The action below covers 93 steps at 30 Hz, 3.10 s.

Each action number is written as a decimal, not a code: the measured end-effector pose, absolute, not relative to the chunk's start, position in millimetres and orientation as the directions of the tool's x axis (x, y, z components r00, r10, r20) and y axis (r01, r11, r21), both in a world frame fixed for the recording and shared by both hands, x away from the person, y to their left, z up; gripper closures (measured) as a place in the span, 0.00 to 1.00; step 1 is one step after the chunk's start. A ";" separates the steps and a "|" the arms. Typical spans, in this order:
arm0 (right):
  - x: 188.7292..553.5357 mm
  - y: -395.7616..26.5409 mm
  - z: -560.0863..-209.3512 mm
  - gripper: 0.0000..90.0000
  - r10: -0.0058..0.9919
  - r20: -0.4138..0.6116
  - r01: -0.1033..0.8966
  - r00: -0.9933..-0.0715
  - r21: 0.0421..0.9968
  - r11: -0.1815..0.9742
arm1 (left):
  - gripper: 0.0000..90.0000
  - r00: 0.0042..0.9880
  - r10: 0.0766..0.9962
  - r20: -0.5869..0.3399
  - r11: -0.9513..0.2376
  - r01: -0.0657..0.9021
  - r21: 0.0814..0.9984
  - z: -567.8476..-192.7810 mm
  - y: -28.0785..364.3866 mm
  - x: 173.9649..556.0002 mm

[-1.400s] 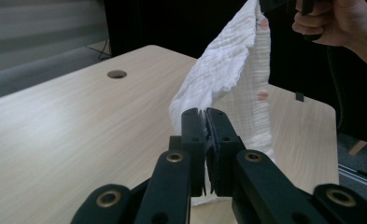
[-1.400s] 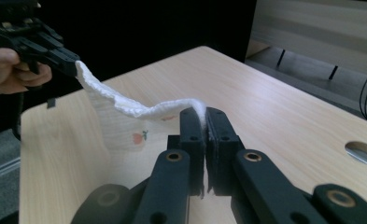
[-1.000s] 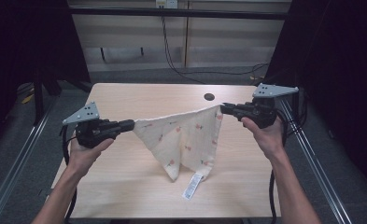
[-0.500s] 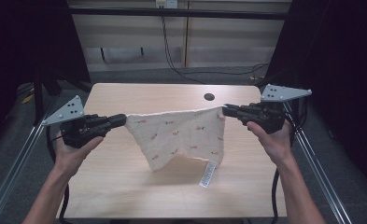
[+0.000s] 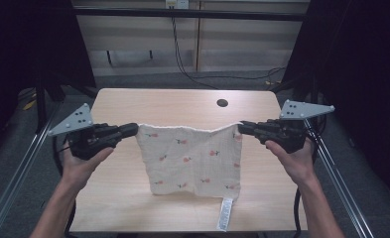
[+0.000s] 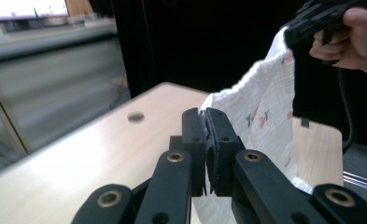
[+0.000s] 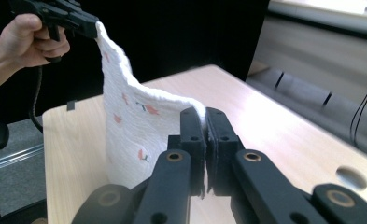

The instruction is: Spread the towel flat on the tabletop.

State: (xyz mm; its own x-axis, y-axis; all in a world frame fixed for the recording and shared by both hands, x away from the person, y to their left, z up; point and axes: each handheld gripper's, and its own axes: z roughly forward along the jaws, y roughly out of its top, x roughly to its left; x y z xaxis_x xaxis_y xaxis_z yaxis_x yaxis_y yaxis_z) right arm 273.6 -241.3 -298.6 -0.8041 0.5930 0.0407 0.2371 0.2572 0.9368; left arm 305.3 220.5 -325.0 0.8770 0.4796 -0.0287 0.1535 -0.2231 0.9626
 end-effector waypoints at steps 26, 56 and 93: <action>331.4 -234.4 -374.3 0.95 0.637 0.113 0.379 -0.762 0.876 0.297 | 0.97 0.821 0.554 -0.139 -0.242 0.318 0.917 -394.9 221.6 338.9; 390.1 -241.8 -432.0 0.88 0.734 0.160 0.517 -0.660 0.806 0.289 | 0.89 0.757 0.617 -0.215 -0.266 0.458 0.848 -444.7 199.5 401.5; 305.3 -222.4 -482.6 0.75 0.650 0.154 0.545 -0.744 0.704 0.455 | 0.70 0.889 0.415 -0.194 -0.566 0.419 0.709 -491.3 170.5 340.7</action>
State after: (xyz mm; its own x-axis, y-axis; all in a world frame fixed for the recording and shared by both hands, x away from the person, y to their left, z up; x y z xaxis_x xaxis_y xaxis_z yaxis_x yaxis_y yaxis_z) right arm 305.3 -222.4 -482.6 -0.7438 0.6504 0.1545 0.5445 0.4555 0.7043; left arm 340.7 170.5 -491.3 0.8889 0.4151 -0.1939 0.4193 -0.5664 0.7095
